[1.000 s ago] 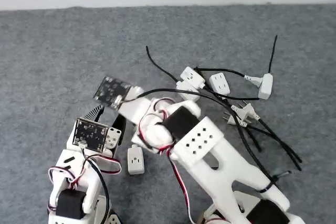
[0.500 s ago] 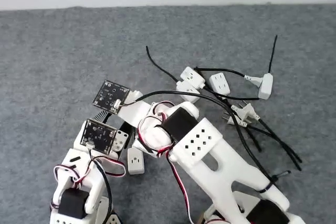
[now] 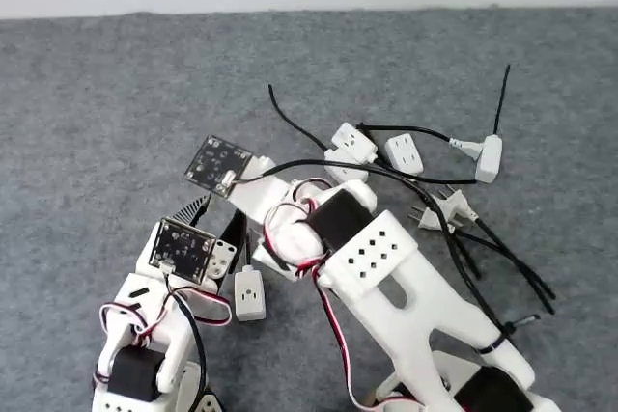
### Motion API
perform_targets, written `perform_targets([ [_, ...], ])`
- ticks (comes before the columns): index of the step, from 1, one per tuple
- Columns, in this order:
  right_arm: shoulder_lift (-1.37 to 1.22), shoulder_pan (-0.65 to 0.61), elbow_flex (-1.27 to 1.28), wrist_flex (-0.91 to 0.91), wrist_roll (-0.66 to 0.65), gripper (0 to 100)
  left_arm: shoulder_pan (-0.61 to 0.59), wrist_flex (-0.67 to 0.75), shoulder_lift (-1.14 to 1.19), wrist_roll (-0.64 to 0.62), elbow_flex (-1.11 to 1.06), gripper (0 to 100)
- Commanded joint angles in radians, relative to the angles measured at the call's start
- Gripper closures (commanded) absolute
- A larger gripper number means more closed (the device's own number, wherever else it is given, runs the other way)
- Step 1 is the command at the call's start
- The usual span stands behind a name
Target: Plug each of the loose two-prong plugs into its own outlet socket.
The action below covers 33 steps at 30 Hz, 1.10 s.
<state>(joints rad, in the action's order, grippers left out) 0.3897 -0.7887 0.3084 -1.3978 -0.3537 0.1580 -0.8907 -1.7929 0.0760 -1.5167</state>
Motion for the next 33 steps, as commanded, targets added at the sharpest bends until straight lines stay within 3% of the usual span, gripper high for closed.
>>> perform_targets([
  [1,0.042,0.008,-0.084,-0.002,0.009,98.9,0.009,0.025,0.0,0.014,0.007,83],
  [9,0.042,0.001,-0.222,-0.084,0.012,98.9,0.124,0.025,0.002,0.091,-0.033,83],
  [20,0.031,-0.111,-0.293,-0.134,0.014,98.7,0.126,0.025,0.002,0.094,-0.038,83],
  [30,0.031,0.03,-0.258,-0.142,0.008,98.9,0.123,0.021,0.0,0.095,-0.031,83],
  [33,0.033,0.065,-0.221,-0.127,0.008,98.9,0.054,0.021,0.0,0.089,-0.004,83],
])
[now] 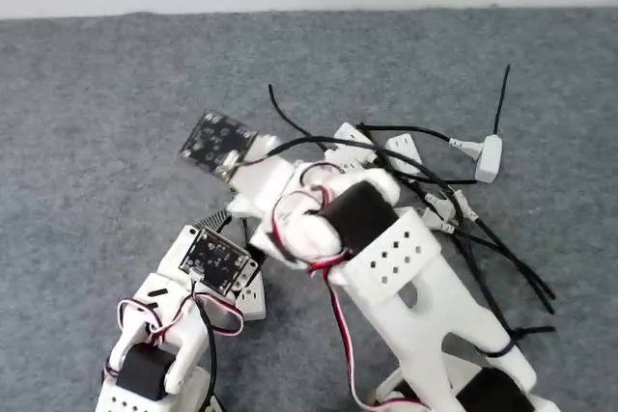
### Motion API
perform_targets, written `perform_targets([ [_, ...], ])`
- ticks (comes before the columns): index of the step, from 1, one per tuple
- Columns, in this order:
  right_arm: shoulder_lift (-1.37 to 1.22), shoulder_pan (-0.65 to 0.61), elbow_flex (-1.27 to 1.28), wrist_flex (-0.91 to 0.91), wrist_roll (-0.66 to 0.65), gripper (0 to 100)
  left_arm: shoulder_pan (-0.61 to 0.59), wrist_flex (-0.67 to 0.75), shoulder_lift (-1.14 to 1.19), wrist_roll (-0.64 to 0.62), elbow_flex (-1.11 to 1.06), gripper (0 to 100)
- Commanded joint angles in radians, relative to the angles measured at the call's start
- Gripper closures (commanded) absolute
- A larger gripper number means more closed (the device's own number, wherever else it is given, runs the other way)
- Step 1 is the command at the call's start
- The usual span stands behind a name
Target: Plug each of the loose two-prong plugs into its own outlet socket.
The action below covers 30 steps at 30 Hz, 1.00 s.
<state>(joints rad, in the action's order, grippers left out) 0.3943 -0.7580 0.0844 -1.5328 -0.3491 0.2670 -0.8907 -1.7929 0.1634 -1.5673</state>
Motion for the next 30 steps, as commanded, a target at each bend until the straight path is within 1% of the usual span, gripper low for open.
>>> perform_targets([
  [1,0.027,0.038,0.021,0.019,0.003,98.9,-0.095,0.021,0.0,-0.005,0.058,83],
  [4,0.03,0.038,0.097,0.068,0.002,98.9,-0.181,0.02,0.0,-0.087,0.085,83],
  [6,0.033,0.035,0.138,0.102,0.002,98.9,-0.206,0.018,0.0,-0.114,0.094,83],
  [10,0.028,0.031,0.192,0.145,0.002,98.9,-0.21,0.015,0.0,-0.117,0.117,83],
  [15,0.033,0.031,0.232,0.179,0.002,98.9,-0.212,-0.04,0.0,-0.118,0.18,83],
  [19,0.036,0.031,0.236,0.182,0.003,98.9,-0.226,-0.051,0.0,-0.115,0.202,83],
  [22,0.038,0.03,0.235,0.179,0.005,98.9,-0.224,-0.031,0.0,-0.114,0.177,83],
  [27,0.038,-0.01,0.222,0.177,0.009,98.9,-0.18,0.064,0.0,-0.095,0.074,83],
  [30,0.038,-0.018,0.212,0.171,0.009,98.9,-0.152,0.069,0.0,-0.084,0.059,83],
])
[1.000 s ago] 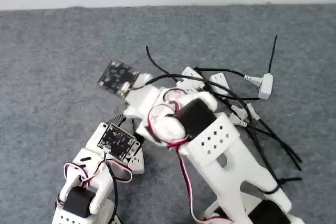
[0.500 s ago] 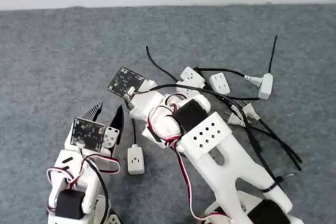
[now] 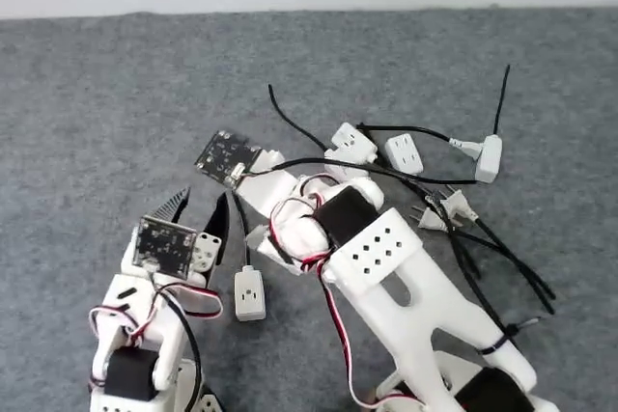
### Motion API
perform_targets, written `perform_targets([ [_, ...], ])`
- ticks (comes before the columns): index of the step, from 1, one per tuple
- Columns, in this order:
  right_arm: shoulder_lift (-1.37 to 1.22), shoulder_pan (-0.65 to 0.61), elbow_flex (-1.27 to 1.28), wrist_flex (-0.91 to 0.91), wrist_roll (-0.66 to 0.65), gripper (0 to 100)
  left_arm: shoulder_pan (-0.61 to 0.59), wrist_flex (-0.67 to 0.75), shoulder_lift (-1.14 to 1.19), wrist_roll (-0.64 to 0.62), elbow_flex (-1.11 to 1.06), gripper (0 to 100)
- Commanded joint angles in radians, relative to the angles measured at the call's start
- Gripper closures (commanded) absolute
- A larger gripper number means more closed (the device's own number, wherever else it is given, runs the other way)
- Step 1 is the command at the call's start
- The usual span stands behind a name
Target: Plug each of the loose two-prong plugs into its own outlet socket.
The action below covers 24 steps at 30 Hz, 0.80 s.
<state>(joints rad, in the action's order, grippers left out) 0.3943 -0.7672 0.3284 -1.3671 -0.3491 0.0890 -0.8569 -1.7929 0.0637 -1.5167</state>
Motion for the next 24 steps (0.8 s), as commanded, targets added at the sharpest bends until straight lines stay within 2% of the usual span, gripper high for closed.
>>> perform_targets([
  [1,0.031,-0.007,-0.032,0.005,0.008,98.9,0.025,0.035,0.0,0.015,0.007,83],
  [7,0.028,0.082,0.086,0.041,0.008,98.6,0.025,0.017,0.0,0.015,0.004,83],
  [11,0.027,0.131,0.216,0.16,0.009,94.9,0.025,0.017,0.0,0.015,0.005,83],
  [15,0.027,0.153,0.319,0.28,0.009,88.5,0.025,0.014,0.0,0.015,0.004,83],
  [24,0.025,0.156,0.465,0.438,0.002,88.4,-0.051,0.032,0.0,0.011,0.004,83],
])
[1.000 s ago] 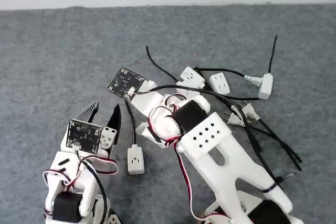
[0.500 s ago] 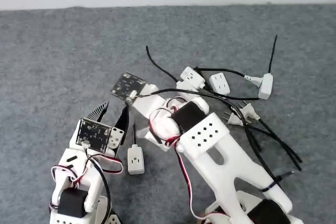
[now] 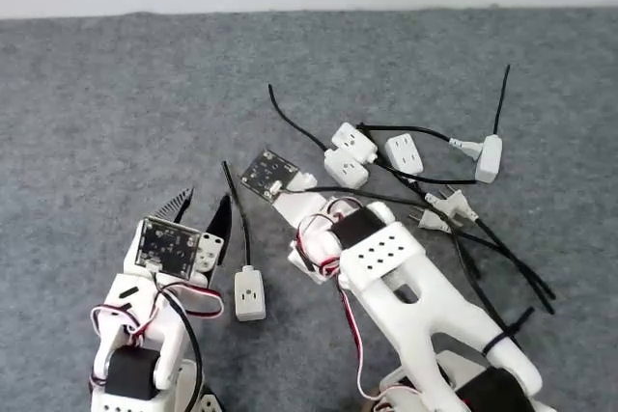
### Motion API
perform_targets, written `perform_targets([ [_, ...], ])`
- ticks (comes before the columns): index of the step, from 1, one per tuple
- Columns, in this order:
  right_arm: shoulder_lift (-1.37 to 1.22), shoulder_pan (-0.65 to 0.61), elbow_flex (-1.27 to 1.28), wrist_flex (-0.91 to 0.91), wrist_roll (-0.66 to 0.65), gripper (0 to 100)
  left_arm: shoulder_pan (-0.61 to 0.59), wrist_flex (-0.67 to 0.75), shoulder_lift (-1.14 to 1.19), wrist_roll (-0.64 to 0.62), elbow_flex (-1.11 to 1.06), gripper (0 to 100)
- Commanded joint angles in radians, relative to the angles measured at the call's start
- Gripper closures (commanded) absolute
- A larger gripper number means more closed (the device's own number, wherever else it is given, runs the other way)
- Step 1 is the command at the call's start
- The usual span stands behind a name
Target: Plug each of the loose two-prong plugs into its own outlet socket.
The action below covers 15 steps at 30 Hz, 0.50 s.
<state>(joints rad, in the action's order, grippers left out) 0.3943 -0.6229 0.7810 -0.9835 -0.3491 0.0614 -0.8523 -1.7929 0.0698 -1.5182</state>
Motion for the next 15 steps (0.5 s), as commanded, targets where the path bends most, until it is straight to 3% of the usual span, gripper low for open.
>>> perform_targets([
  [1,0.025,0.012,0.021,0.07,0.002,88.4,-0.025,0.031,0.0,0.005,0.005,83],
  [9,0.007,0.012,0.055,0.11,-0.08,88.4,-0.025,0.031,0.0,0.005,0.005,83],
  [15,-0.173,0.007,0.049,0.183,-0.081,88.4,-0.025,0.034,0.0,0.005,0.005,83],
])
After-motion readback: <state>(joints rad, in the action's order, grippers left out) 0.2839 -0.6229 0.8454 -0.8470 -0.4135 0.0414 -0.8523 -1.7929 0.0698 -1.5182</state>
